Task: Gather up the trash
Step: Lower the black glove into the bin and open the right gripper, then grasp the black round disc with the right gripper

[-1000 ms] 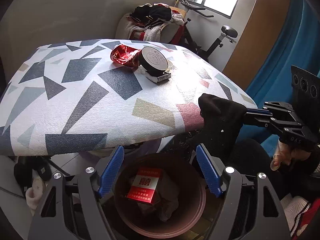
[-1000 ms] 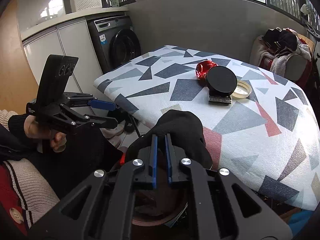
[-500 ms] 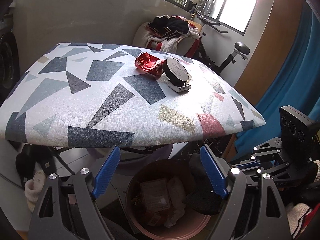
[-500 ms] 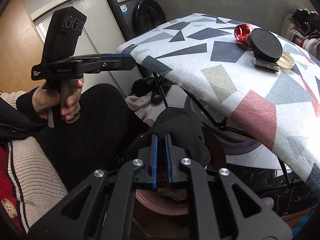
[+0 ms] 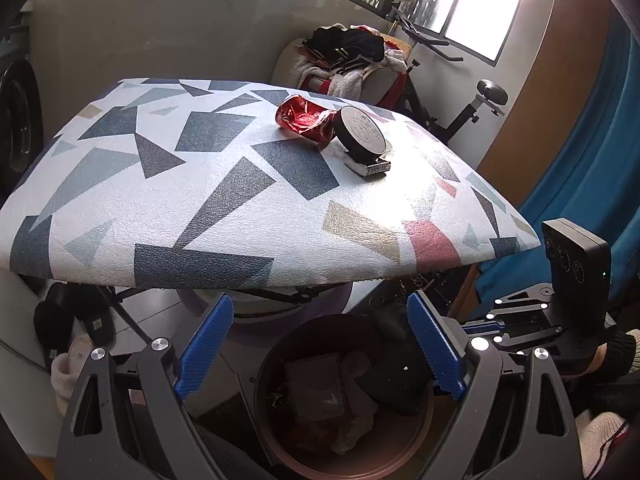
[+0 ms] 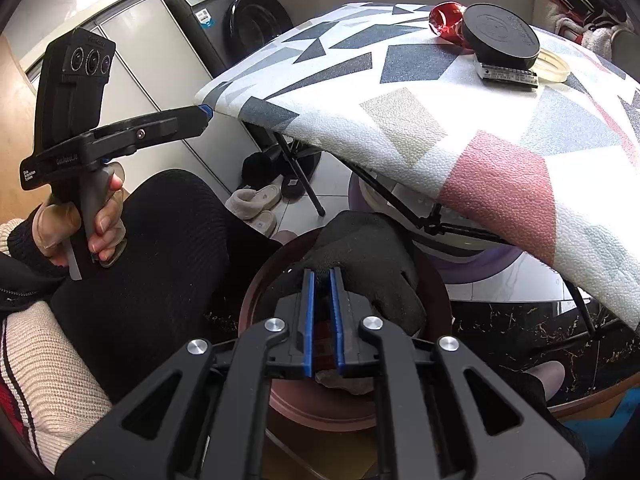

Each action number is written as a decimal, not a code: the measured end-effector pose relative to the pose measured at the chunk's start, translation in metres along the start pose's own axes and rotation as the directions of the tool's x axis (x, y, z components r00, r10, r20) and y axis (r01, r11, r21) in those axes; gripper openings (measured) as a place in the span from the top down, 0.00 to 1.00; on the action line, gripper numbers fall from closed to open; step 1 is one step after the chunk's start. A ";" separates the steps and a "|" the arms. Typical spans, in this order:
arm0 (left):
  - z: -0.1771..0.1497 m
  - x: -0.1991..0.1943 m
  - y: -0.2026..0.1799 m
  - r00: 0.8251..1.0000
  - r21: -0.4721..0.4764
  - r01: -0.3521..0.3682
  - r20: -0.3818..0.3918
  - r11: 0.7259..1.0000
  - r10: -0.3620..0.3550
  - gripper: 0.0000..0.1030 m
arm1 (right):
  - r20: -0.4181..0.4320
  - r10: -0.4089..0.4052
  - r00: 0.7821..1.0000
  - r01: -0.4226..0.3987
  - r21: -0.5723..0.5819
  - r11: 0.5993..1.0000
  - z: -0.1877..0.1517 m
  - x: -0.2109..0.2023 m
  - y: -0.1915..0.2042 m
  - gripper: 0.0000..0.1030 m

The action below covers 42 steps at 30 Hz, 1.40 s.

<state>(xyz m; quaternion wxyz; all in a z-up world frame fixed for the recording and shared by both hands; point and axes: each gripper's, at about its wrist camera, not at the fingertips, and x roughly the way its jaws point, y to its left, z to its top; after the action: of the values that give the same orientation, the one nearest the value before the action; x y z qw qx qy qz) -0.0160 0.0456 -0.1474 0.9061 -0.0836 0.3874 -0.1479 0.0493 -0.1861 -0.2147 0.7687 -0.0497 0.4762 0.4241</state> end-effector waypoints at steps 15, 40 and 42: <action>0.000 0.000 -0.001 1.000 -0.004 0.000 -0.002 1.000 0.000 0.16 | -0.028 -0.032 0.999 0.032 -0.014 0.999 0.001 0.009 0.001 0.62; 0.005 0.001 0.005 1.000 -0.026 0.024 -0.010 0.999 -0.024 0.14 | 0.075 -0.149 0.986 0.142 0.099 0.985 0.009 -0.016 -0.023 0.06; 0.012 0.000 0.005 0.999 -0.023 0.036 -0.004 0.999 -0.036 0.11 | 0.094 -0.152 0.984 0.141 0.112 0.984 0.014 -0.022 -0.029 0.06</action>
<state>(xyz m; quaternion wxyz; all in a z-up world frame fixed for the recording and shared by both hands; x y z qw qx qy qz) -0.0067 0.0509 -0.1406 0.9014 -0.1006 0.3897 -0.1597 0.0746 -0.2110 -0.1997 0.8227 -0.0225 0.4530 0.3427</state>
